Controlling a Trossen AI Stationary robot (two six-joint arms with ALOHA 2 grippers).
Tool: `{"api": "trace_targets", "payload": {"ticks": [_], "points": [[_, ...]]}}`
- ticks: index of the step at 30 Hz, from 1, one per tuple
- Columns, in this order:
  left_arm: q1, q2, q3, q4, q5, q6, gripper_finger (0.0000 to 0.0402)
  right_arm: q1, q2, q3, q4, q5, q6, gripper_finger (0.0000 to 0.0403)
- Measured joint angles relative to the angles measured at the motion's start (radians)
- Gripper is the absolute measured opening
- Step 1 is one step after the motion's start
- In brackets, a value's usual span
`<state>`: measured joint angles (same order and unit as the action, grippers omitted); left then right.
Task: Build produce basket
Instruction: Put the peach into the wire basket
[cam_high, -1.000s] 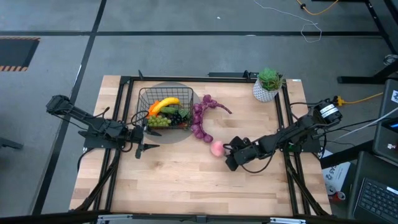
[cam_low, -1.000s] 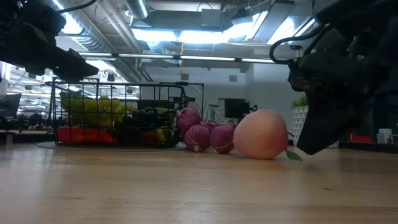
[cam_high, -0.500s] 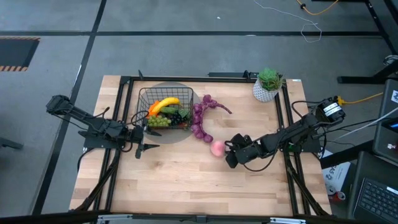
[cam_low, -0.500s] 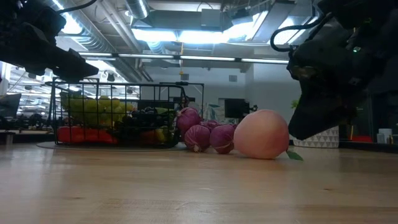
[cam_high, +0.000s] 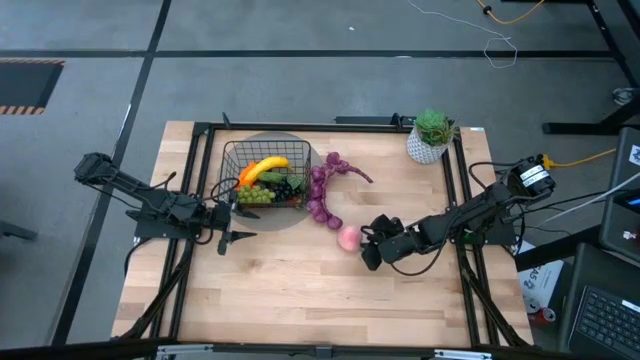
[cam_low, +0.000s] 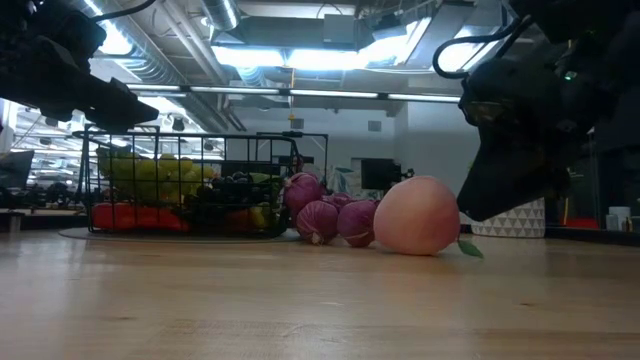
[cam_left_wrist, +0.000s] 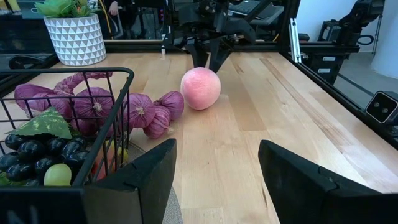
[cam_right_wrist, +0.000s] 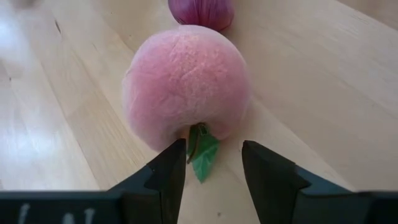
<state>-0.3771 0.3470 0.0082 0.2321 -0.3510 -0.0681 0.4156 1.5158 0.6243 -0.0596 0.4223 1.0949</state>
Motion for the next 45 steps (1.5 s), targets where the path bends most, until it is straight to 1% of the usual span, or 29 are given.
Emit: {"api": "trace_targets", "payload": {"ticks": [3,8,12,19,31,34,38,41,45], "points": [[0.000,0.000,0.000,0.000,0.000,0.000,0.0225,0.000,0.000,0.000,0.010,-0.002,0.000,0.0154],[0.000,0.000,0.000,0.000,0.000,0.000,0.0225,0.000,0.002,0.000,0.020,-0.002,0.002,0.0138],[0.000,0.000,0.000,0.000,0.000,0.000,0.0225,0.000,0.030,0.000,0.058,-0.004,0.003,0.0130],[0.000,0.000,0.000,0.000,0.000,0.000,0.0225,0.000,0.078,0.000,0.089,-0.004,0.019,0.0130],[0.000,0.000,0.000,0.000,0.000,0.000,0.0225,0.000,0.086,0.000,0.103,0.003,0.028,0.0128],[0.000,0.000,0.000,0.000,0.000,0.000,0.0225,0.000,0.086,0.000,0.103,0.003,0.036,0.0118],[0.000,0.000,0.000,0.000,0.000,0.000,0.0225,0.000,0.096,0.000,0.106,0.005,0.056,0.0093],[0.000,0.000,0.000,0.000,0.000,0.000,0.0225,0.000,0.117,0.000,0.115,0.035,0.062,0.0078],[0.000,0.000,0.000,0.000,0.000,0.000,0.0225,-0.006,0.140,0.000,0.119,0.041,0.077,0.0067]]}}
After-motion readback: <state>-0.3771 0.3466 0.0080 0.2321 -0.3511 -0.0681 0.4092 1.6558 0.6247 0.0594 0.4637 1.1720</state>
